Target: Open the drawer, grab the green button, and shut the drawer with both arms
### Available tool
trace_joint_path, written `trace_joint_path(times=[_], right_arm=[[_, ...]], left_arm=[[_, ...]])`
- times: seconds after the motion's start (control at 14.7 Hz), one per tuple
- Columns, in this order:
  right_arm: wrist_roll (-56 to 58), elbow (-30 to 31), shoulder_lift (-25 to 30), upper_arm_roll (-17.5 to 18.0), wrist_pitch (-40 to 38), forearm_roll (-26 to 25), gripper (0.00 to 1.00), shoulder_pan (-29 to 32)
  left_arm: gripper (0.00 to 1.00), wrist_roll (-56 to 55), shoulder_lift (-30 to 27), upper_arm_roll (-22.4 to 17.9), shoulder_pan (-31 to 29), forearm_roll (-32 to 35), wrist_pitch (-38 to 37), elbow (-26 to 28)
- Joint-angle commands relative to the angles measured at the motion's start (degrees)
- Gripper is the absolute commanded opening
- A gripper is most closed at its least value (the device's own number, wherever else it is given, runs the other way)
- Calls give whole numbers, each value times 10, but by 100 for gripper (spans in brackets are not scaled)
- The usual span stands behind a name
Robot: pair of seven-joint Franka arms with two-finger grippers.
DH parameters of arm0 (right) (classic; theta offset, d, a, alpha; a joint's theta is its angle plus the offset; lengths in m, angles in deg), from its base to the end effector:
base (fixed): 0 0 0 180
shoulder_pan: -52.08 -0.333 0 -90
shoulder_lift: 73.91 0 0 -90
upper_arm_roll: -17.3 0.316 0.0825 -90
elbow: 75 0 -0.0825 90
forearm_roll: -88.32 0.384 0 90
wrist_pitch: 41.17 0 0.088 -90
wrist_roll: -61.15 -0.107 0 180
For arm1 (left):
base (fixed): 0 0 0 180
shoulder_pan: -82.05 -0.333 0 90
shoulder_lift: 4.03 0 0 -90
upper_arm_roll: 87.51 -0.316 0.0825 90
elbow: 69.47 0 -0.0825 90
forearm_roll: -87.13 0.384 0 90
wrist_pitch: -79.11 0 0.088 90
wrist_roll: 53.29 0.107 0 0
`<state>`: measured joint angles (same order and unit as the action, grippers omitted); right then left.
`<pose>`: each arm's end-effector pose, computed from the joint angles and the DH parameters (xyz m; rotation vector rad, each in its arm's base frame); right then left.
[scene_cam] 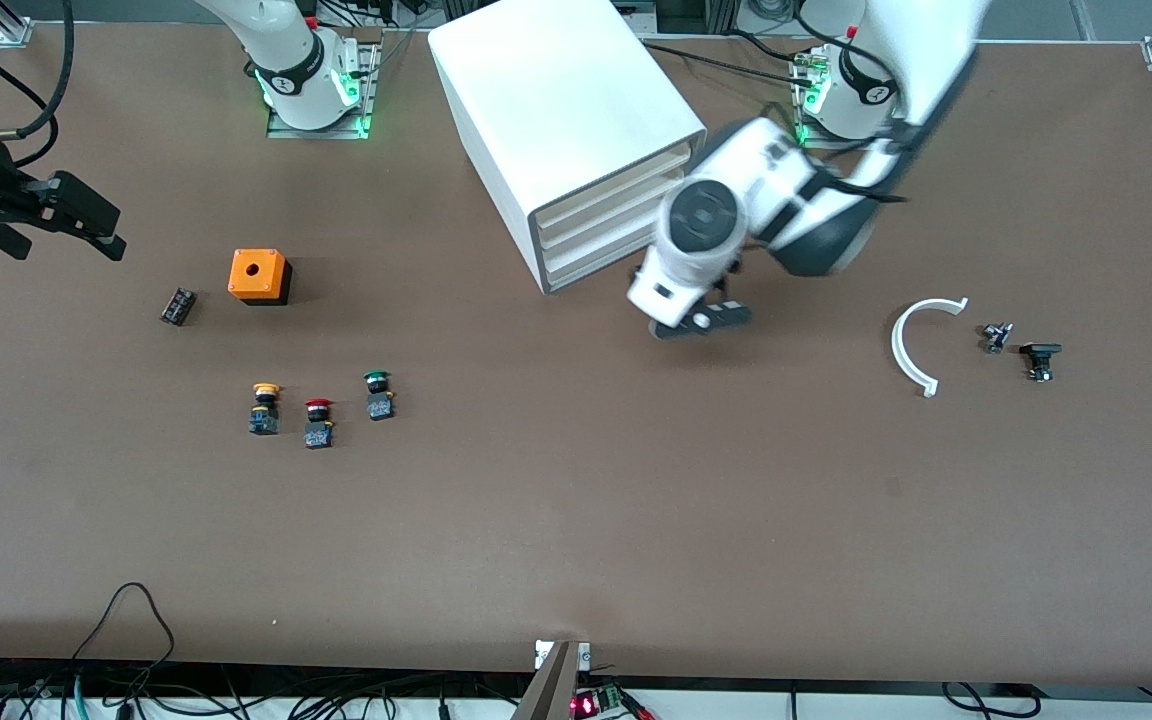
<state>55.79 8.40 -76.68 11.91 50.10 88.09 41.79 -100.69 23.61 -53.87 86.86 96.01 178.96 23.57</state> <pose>0.5702 0.0500 0.6540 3.1379 -0.0122 0.1407 0.5315 -0.3502 0.3601 -3.0012 -0.1864 0.4319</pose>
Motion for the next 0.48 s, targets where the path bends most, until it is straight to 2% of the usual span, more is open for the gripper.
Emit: trace_joint_path(times=[0.0,0.2,0.41], right_arm=[[4,-17,-9,2,-6,-15,99,-1],[3,-17,-15,2,-5,-20,99,-2],[3,-17,-18,3,-5,-20,99,-3]], left_arm=[[100,125,1,2,-25,53,-111,-103],[100,262,-7,1,-73,82,-150,-174],[100,338,-35,1,-119,82,-152,-188]])
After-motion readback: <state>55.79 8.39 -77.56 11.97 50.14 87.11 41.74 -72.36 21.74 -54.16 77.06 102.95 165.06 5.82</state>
